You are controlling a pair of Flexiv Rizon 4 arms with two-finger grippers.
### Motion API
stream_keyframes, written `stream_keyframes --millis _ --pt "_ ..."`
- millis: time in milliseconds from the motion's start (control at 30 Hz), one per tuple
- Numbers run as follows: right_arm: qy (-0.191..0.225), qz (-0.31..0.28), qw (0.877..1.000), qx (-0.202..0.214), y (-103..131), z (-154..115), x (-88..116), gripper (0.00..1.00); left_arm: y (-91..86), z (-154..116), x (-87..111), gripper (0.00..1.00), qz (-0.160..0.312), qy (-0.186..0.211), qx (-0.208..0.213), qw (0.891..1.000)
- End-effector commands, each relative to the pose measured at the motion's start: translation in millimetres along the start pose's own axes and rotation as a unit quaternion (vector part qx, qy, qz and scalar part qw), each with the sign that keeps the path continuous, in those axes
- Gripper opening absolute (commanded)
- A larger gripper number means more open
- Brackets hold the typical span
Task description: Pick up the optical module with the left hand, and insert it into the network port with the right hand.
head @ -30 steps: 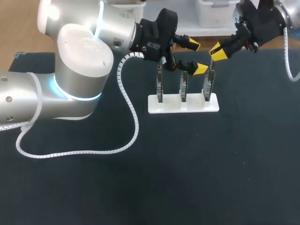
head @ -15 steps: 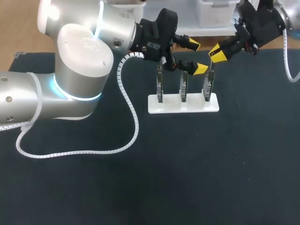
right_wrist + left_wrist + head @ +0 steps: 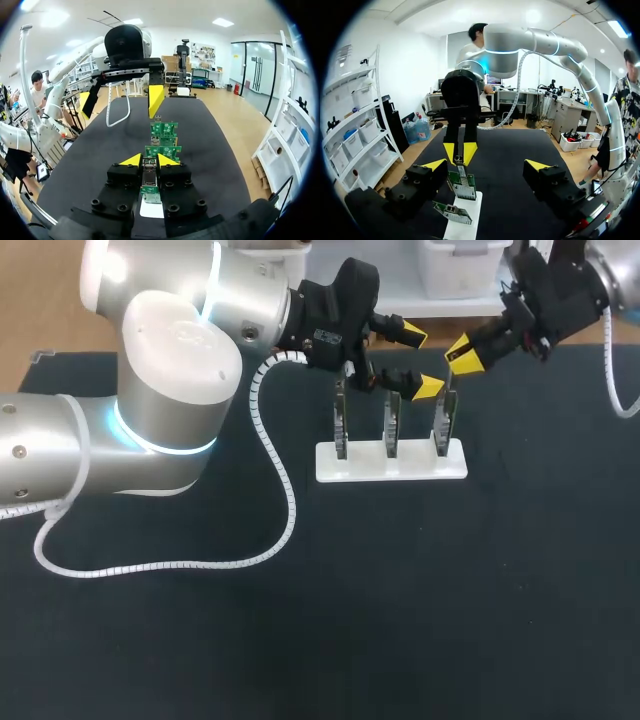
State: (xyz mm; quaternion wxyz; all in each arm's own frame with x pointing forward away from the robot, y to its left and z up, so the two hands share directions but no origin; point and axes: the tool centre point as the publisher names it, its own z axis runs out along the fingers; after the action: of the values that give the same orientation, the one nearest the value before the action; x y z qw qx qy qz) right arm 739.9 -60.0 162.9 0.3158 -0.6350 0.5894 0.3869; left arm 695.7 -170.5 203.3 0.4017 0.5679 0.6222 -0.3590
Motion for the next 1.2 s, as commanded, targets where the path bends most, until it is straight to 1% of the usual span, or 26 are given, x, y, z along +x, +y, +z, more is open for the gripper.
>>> stream_keyframes --millis 33,433,733,767,800,833,867,1200 --pt "0.000 0.001 1.000 0.002 5.3 1.4 1.8 0.00 -0.8 0.1 -0.8 1.00 -0.001 0.002 -0.002 1.000" --pt "-0.003 -0.002 1.000 0.002 5.1 3.1 3.7 0.00 -0.8 0.1 -0.8 1.00 -0.001 0.002 -0.002 1.000" --pt "0.001 0.003 1.000 0.001 4.5 3.8 6.2 0.00 -0.8 0.1 -0.8 1.00 -0.001 0.002 -0.002 1.000" --pt "-0.001 0.005 1.000 0.002 4.1 3.3 5.5 0.11 -0.8 0.1 -0.8 1.00 -0.001 0.002 -0.002 1.000" --pt "0.000 0.004 1.000 0.001 4.0 3.1 5.0 0.38 -0.8 0.1 -0.8 1.00 -0.001 0.002 -0.002 1.000" --pt "0.000 0.004 1.000 0.001 4.0 3.0 4.4 0.80 -0.8 0.1 -0.8 1.00 -0.001 0.002 -0.002 1.000" --pt "0.000 0.005 1.000 0.000 4.1 2.9 3.6 1.00 -0.8 0.1 -0.8 1.00 -0.001 0.002 -0.002 1.000" --pt "-0.001 0.014 1.000 0.001 2.7 0.4 -0.3 1.00 -0.8 0.1 -0.8 1.00 -0.001 0.002 -0.002 1.000"
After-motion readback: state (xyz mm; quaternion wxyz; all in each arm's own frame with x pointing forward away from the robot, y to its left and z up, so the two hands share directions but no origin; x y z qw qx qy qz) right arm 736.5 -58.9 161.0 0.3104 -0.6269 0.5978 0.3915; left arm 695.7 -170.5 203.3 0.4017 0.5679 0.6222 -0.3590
